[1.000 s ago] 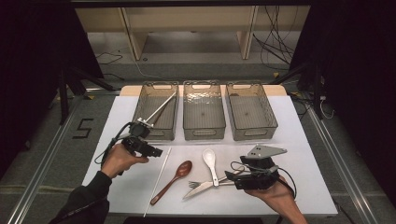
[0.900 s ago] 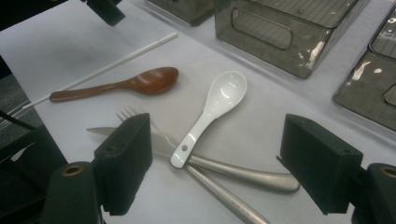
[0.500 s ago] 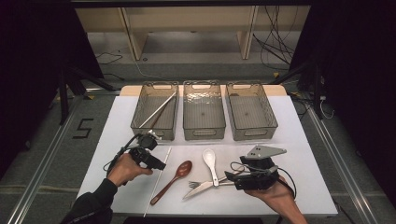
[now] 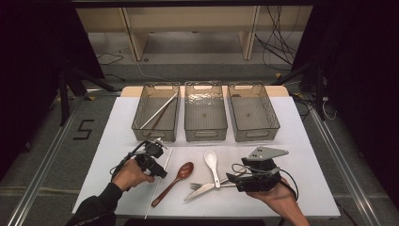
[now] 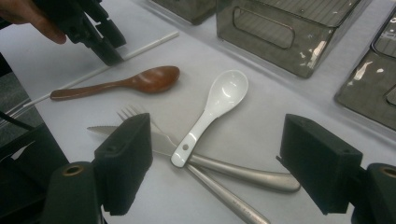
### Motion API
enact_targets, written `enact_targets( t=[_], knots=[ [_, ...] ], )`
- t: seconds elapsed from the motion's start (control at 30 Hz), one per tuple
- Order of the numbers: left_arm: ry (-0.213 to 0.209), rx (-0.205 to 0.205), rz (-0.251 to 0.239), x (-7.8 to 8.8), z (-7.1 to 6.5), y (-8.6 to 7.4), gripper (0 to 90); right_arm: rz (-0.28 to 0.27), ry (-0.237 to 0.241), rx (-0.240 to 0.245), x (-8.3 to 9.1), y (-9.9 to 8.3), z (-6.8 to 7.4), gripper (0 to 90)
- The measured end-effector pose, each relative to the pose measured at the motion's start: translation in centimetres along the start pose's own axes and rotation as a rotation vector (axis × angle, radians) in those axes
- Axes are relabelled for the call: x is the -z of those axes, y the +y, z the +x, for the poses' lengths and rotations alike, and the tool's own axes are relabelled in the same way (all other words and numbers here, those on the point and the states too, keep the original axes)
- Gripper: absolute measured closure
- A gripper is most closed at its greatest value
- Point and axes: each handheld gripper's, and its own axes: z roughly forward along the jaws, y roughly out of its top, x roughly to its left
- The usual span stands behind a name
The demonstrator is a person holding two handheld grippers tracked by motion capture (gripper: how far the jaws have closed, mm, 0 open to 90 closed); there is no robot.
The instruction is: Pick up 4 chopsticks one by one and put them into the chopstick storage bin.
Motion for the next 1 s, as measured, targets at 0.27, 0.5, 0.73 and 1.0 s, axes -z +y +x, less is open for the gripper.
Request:
enact_targets(
  t=[0.27, 0.5, 0.73, 1.0],
  knots=[
    [0.012, -0.02, 0.023, -0.28, -0.44, 0.13, 58.2, 0.0, 0.0, 0.0, 0.0, 0.01, 0.0, 26.1],
    [0.032, -0.028, 0.022, -0.31, -0.49, 0.11, 64.1, 0.0, 0.0, 0.0, 0.0, 0.02, -0.01, 26.2],
    [0.05, -0.046, 0.027, -0.33, -0.54, 0.14, 70.1, 0.0, -0.001, 0.0, 0.0, 0.03, -0.02, 26.3],
    [0.046, -0.047, 0.031, -0.33, -0.39, 0.15, 74.2, -0.002, -0.001, 0.0, 0.03, 0.05, -0.03, 26.4]
  ],
)
